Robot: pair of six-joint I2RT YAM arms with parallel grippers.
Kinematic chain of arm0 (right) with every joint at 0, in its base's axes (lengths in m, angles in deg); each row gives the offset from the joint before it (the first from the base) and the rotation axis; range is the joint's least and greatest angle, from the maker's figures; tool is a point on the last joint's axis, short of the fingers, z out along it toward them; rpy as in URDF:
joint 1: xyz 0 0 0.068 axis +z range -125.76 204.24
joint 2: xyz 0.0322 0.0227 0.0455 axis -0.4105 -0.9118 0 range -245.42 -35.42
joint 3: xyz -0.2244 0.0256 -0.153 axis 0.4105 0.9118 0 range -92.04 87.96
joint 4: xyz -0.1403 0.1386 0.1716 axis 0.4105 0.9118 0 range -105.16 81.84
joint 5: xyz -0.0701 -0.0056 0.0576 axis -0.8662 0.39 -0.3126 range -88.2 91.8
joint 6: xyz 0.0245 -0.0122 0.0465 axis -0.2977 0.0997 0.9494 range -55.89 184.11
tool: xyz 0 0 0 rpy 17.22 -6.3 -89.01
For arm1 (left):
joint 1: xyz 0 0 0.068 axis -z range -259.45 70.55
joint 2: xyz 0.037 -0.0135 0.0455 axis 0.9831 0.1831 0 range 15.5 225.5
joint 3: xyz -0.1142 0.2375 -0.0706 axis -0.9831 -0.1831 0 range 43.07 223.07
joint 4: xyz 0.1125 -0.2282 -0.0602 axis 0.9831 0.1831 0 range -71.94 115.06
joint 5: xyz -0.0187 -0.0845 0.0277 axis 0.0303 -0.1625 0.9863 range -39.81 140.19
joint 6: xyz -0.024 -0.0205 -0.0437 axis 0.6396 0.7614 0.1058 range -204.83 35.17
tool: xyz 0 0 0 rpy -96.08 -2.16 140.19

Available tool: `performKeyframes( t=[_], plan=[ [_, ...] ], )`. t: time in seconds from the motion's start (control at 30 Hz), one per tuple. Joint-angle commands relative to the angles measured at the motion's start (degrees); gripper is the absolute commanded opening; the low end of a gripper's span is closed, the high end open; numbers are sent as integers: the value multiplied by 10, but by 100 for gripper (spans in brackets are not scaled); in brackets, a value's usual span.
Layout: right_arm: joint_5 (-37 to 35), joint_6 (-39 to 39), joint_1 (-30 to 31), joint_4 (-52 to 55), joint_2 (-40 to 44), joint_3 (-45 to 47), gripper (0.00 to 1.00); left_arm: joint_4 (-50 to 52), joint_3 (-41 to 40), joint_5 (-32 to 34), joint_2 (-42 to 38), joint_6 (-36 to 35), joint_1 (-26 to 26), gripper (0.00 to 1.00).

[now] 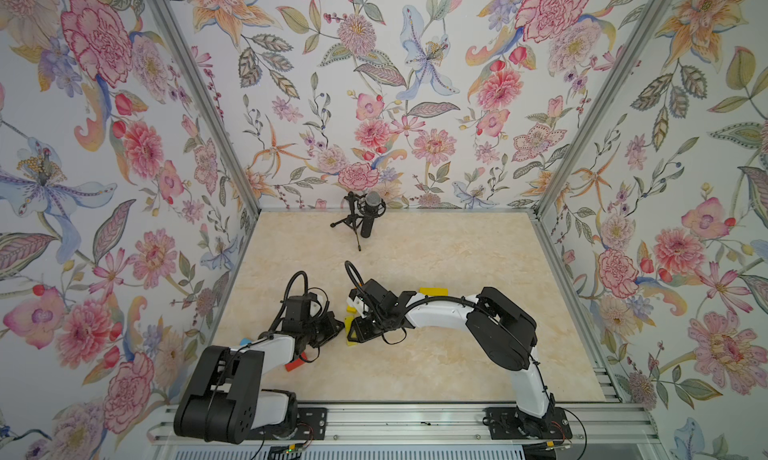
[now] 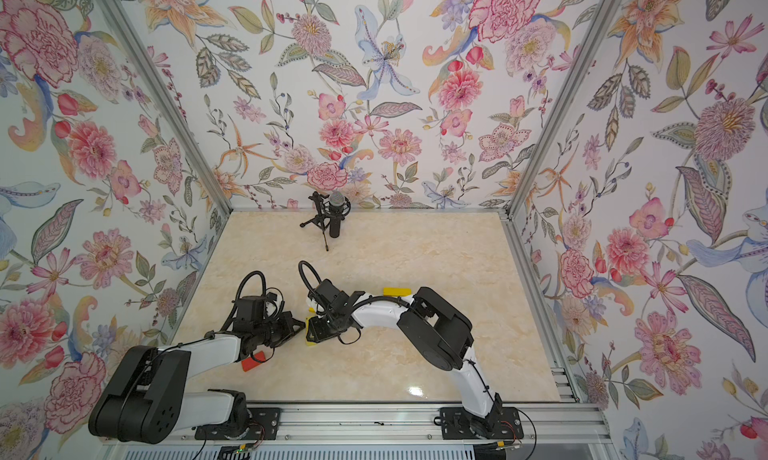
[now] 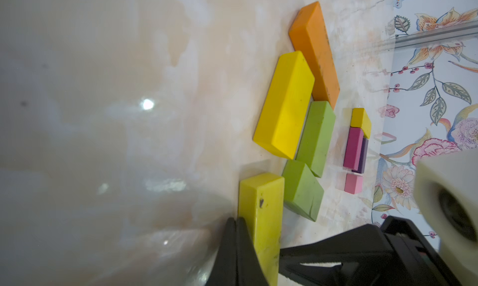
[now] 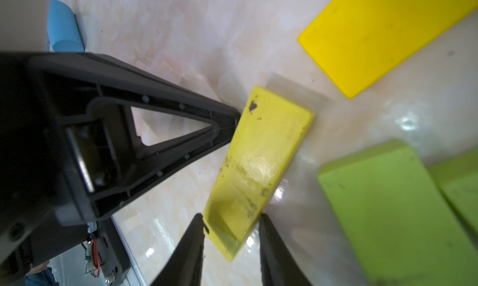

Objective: Assemble the letter p with building blocks
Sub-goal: Assemble the building block at the center of the board.

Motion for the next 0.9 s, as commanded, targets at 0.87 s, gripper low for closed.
performKeyframes(
  t=[0.87],
  plan=[
    [7,15,-6,-11,9,3,37,144,93,109,9,-84,-9,0]
  ],
)
